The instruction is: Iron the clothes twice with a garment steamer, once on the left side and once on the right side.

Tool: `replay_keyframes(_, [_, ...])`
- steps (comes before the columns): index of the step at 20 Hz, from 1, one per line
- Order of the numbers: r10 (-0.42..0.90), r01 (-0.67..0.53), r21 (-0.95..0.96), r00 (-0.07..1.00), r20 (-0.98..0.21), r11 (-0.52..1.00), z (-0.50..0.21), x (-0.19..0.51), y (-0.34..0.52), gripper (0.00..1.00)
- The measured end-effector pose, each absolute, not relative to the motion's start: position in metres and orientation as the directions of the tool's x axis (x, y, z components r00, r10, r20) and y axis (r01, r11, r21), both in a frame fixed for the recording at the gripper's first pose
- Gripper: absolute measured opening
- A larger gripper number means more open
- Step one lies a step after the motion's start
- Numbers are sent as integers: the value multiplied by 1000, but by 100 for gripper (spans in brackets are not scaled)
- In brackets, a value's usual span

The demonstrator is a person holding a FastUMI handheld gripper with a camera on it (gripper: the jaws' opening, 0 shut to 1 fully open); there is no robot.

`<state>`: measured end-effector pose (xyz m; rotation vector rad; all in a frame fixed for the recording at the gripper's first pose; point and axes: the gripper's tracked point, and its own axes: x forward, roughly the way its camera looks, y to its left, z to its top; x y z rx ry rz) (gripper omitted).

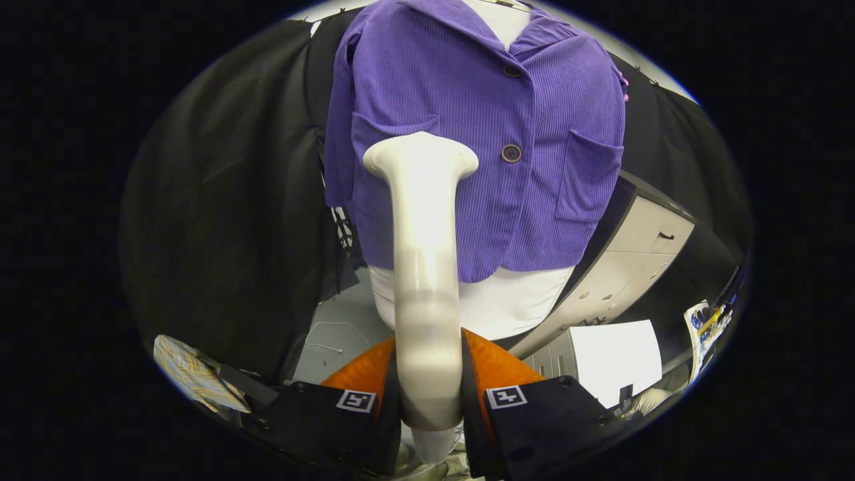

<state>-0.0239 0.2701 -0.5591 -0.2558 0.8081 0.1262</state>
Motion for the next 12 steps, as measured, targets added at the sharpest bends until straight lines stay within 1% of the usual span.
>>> replay_keyframes(9, [14,-206,-163,659,-752,965,-575,-37,255,46])
replay_keyframes(12, [1,-190,-171,671,-742,967,-567,-40,244,46])
